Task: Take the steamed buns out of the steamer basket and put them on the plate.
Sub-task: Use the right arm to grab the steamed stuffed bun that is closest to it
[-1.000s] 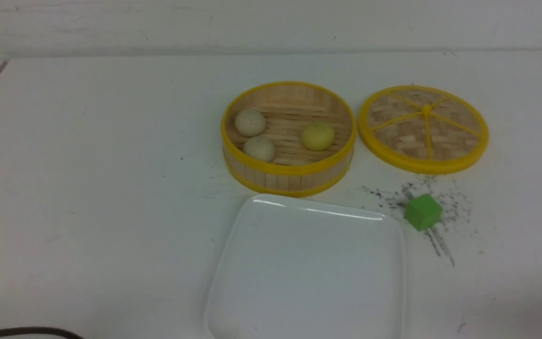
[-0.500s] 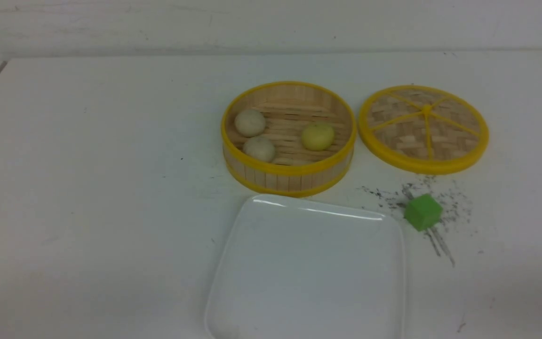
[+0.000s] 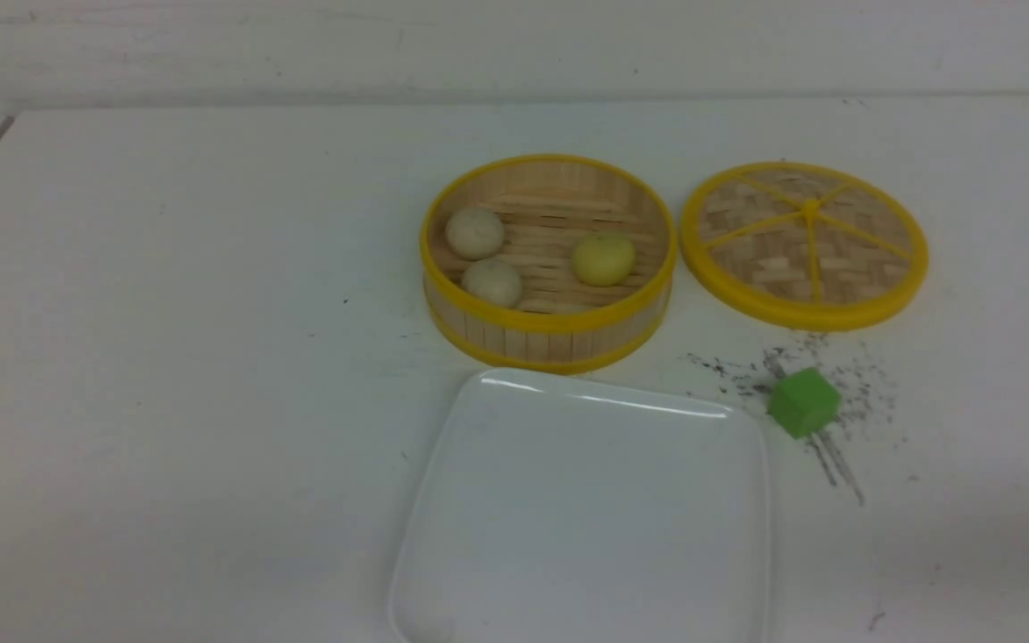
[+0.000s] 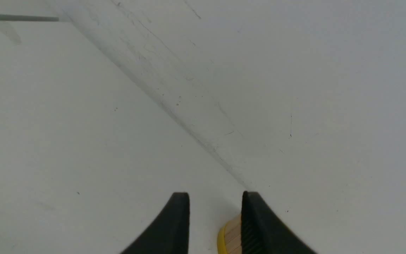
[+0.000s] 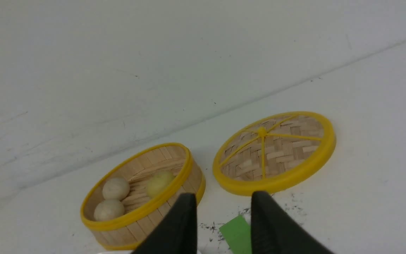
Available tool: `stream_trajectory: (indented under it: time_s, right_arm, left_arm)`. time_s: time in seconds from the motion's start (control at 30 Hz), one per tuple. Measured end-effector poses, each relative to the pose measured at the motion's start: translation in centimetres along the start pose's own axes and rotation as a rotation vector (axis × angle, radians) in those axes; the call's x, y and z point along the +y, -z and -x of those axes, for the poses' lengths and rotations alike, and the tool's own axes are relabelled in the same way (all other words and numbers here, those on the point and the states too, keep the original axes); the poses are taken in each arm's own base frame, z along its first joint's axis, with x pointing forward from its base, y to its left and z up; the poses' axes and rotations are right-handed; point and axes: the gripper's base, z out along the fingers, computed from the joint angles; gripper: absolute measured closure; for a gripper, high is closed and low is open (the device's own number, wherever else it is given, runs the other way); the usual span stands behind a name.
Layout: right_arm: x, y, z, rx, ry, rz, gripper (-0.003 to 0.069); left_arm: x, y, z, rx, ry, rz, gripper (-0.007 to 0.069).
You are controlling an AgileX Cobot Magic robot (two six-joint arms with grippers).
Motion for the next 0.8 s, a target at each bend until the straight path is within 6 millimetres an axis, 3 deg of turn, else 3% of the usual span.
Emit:
stream_trajectory:
  time_s: [0.5, 0.8]
  right_arm:
    - [1.4, 0.3, -0.5, 0.088, 0.095, 0.133, 0.0419]
    - [3.3, 1.0, 0.2, 0.127, 0.142, 0.281, 0.0419]
  left_arm:
    - [-0.1, 0.0, 0.1, -0.012, 0.047, -0.015, 0.0382]
    - [-1.1, 0.1, 1.0, -0.025, -0.091, -0.026, 0.0382]
